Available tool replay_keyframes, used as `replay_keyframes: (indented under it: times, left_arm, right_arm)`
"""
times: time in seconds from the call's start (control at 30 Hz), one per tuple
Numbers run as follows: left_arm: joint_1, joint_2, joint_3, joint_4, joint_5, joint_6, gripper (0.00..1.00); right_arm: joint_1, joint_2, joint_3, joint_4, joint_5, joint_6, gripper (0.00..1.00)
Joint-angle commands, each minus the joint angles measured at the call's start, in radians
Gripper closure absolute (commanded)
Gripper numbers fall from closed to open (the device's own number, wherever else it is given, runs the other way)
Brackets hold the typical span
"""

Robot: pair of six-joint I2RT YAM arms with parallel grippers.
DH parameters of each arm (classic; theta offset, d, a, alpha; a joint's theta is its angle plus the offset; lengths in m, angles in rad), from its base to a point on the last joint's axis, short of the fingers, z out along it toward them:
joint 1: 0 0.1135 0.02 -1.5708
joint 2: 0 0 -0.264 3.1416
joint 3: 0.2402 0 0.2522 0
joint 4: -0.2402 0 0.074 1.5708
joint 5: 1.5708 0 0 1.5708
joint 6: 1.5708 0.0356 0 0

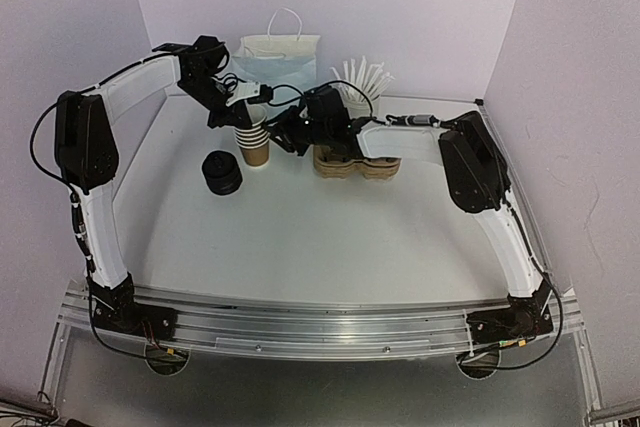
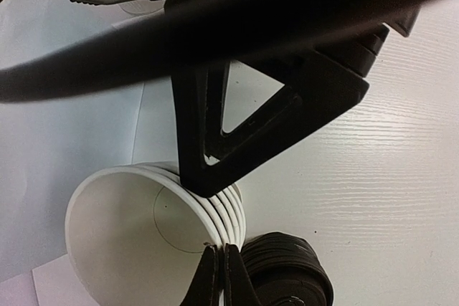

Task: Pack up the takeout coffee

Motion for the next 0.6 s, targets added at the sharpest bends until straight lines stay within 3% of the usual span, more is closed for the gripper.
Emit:
replay_keyframes:
  times: [0.0,0.33,0.57]
  left_arm:
    - [-0.009,-0.076,-0.002,0.032,0.064,0.023,1.00]
    - [-0.012,-0.119,0.035,0.030,0.081,0.004,1.00]
    - [-0.010,-0.155,0.110,-0.065,0.070,0.029,1.00]
  right_arm:
    - [0.008,0.032,0.030,0.018,0.000,0.026,0.67]
    - [0.008,0.007,-0.004,0.023,0.011,0.021,0.67]
    - [0.009,-0.027,-0.035,0.021,0.032,-0.005,0.67]
